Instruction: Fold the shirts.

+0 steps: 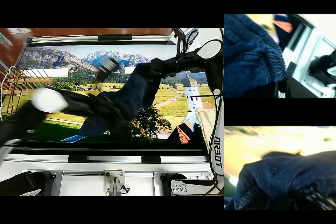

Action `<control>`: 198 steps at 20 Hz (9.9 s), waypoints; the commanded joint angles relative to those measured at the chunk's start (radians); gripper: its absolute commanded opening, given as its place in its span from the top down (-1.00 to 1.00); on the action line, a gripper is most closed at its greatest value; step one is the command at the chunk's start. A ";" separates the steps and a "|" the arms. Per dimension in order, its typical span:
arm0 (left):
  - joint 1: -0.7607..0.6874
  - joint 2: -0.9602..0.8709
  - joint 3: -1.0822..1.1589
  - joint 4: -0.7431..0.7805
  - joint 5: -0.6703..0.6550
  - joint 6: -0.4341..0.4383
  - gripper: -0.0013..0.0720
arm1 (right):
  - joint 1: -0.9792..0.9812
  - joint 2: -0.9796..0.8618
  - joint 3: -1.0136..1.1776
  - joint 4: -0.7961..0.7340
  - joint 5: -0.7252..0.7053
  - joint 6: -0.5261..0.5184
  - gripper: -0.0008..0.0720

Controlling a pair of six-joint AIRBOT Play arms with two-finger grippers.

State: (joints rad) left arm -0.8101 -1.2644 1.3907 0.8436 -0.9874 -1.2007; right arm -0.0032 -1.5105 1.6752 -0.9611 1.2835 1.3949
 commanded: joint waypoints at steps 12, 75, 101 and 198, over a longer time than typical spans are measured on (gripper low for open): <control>0.135 -0.284 0.082 -0.224 -0.280 -0.054 -0.61 | -0.384 0.053 -0.005 -0.242 0.511 0.134 -0.65; 0.654 -0.250 -0.133 -0.140 -0.326 0.354 0.71 | -0.447 0.762 -1.428 0.088 0.187 0.253 -0.87; 0.658 -0.238 0.117 -0.142 -0.272 0.317 0.71 | -0.081 0.552 -0.856 0.211 -0.106 0.066 0.60; 0.861 -0.021 -0.755 -0.029 -0.324 0.074 0.71 | 0.066 0.365 -1.265 0.217 -0.196 0.071 -0.92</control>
State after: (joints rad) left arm 0.0498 -1.2980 0.6243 0.8150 -1.2900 -1.1320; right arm -0.0135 -1.1126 0.4198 -0.7765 1.1568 1.4624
